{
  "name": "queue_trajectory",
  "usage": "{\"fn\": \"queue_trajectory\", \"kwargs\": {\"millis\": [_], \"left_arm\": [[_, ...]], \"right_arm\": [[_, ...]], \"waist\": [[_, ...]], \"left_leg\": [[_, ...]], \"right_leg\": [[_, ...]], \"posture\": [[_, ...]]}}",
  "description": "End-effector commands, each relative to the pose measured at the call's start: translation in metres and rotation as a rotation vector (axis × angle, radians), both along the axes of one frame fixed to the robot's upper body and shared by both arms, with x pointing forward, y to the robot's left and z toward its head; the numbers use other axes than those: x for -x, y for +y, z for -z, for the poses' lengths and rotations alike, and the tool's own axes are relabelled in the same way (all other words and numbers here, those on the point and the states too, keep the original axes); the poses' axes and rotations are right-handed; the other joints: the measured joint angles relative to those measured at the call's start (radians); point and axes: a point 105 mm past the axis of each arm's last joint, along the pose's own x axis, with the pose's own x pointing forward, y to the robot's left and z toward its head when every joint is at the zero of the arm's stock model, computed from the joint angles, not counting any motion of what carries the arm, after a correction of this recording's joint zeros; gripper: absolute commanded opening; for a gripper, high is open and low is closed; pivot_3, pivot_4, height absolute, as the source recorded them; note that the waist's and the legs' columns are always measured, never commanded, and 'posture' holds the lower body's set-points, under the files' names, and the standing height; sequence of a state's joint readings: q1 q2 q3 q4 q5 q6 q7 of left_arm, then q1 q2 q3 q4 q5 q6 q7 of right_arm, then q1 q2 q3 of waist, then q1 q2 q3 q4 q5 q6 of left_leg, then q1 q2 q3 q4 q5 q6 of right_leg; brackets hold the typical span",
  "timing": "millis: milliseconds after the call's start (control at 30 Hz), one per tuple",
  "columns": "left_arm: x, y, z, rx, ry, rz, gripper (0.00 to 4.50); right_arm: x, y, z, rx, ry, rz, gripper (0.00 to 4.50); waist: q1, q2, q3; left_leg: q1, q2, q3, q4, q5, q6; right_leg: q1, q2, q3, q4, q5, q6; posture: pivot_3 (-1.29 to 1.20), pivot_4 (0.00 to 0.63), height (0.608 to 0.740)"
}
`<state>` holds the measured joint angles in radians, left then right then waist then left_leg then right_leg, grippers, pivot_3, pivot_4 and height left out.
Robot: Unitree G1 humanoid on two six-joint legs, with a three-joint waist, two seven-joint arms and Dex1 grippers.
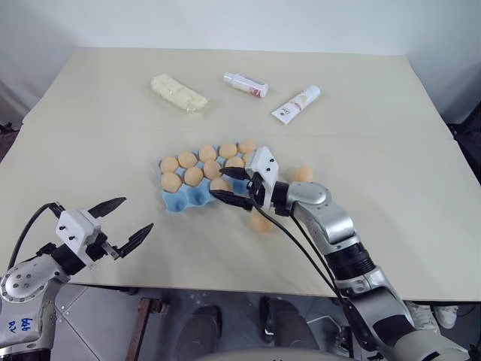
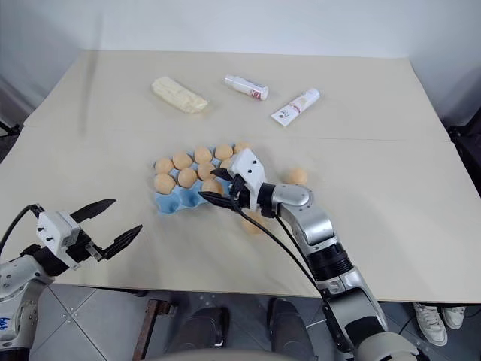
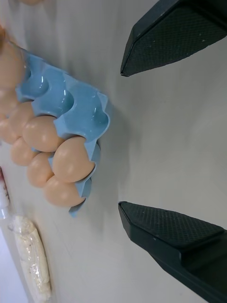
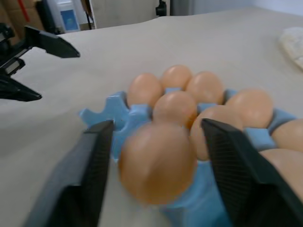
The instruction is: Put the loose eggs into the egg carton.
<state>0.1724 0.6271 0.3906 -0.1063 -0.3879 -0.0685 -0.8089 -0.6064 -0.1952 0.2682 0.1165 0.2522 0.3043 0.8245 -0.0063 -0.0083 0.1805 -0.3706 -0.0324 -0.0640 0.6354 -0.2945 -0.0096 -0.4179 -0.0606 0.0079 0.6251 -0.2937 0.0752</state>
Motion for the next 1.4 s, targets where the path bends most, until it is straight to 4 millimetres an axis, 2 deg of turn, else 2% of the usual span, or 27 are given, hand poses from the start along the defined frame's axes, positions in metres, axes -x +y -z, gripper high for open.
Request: {"fn": "queue_trajectory", "kwargs": {"millis": [33,67,200,333,400,467,500,600,900,1067,1400], "left_arm": [[-0.002,-0.009,-0.011,0.005,-0.048,0.027,4.50],[-0.003,-0.011,-0.012,0.006,-0.050,0.036,4.50],[-0.010,-0.013,-0.012,0.007,-0.047,0.058,4.50],[-0.016,-0.020,-0.013,0.010,-0.048,0.097,4.50],[-0.021,-0.025,-0.016,0.018,-0.050,0.120,4.50],[-0.023,-0.026,-0.017,0.017,-0.047,0.127,4.50],[-0.024,-0.025,-0.017,0.016,-0.046,0.127,4.50],[-0.023,-0.025,-0.015,0.013,-0.034,0.138,4.50],[-0.014,-0.017,-0.007,0.010,0.002,0.120,4.50],[-0.002,-0.014,-0.004,0.017,0.015,0.091,4.50],[0.006,-0.011,-0.005,0.017,0.013,0.055,4.50]], "right_arm": [[0.003,-0.005,-0.021,-0.023,-0.083,-0.001,4.32],[0.000,-0.014,-0.024,-0.022,-0.089,0.024,4.47],[-0.006,-0.045,-0.024,0.007,-0.102,0.110,4.47],[0.007,-0.068,-0.031,-0.019,-0.118,0.129,4.47],[0.018,-0.087,-0.025,-0.009,-0.104,0.143,4.47],[0.024,-0.093,-0.019,0.006,-0.091,0.153,4.47],[0.027,-0.092,-0.019,0.009,-0.088,0.146,4.47],[0.034,-0.071,-0.022,0.004,-0.064,0.065,4.47],[0.018,0.001,-0.009,0.124,0.023,0.004,4.47],[0.006,0.021,0.000,0.178,0.035,0.019,4.47],[-0.002,0.025,0.002,0.178,0.041,0.031,4.47]], "waist": [[0.000,0.000,0.000],[0.000,0.000,0.000],[0.006,0.000,0.000],[0.003,0.000,0.000],[0.004,0.000,0.000],[0.002,0.000,0.000],[-0.002,0.000,0.000],[-0.017,0.000,0.000],[-0.021,0.000,0.000],[-0.020,-0.001,0.000],[-0.022,-0.001,0.000]], "left_leg": [[0.000,0.000,0.000,0.000,0.000,0.000],[0.000,0.000,0.000,0.000,0.000,0.000],[0.000,0.000,0.000,0.000,0.000,0.000],[0.000,0.000,0.000,-0.001,0.000,0.000],[0.000,0.000,0.000,-0.002,0.000,0.000],[0.000,0.000,0.000,-0.003,0.000,0.000],[0.000,0.000,0.000,-0.003,0.000,0.000],[0.001,0.000,0.001,-0.002,0.000,0.000],[0.001,0.001,0.000,-0.002,0.002,-0.002],[-0.001,0.000,0.000,-0.003,0.002,-0.002],[-0.001,0.000,0.000,-0.003,0.002,-0.002]], "right_leg": [[0.000,0.000,0.000,0.000,0.000,0.000],[0.000,0.000,0.000,0.000,0.000,0.000],[0.000,0.000,0.000,-0.001,0.000,0.000],[0.000,0.000,0.000,-0.002,0.000,0.000],[0.000,0.000,0.000,-0.002,0.000,0.000],[0.000,0.000,0.000,-0.003,0.000,0.000],[0.000,0.000,0.000,-0.003,0.000,0.000],[0.000,0.001,0.001,-0.001,0.000,0.000],[-0.001,0.001,0.000,0.002,0.000,-0.001],[-0.002,0.000,0.000,-0.001,0.000,-0.001],[-0.002,0.000,0.000,0.001,0.000,-0.001]], "posture": [[0.00,0.150,0.740],[0.00,0.150,0.740],[0.00,0.150,0.740],[0.00,0.150,0.740],[0.00,0.150,0.740],[0.00,0.150,0.740],[0.00,0.150,0.740],[0.00,0.150,0.740],[0.00,0.150,0.740],[0.00,0.150,0.740],[0.00,0.150,0.740]]}}
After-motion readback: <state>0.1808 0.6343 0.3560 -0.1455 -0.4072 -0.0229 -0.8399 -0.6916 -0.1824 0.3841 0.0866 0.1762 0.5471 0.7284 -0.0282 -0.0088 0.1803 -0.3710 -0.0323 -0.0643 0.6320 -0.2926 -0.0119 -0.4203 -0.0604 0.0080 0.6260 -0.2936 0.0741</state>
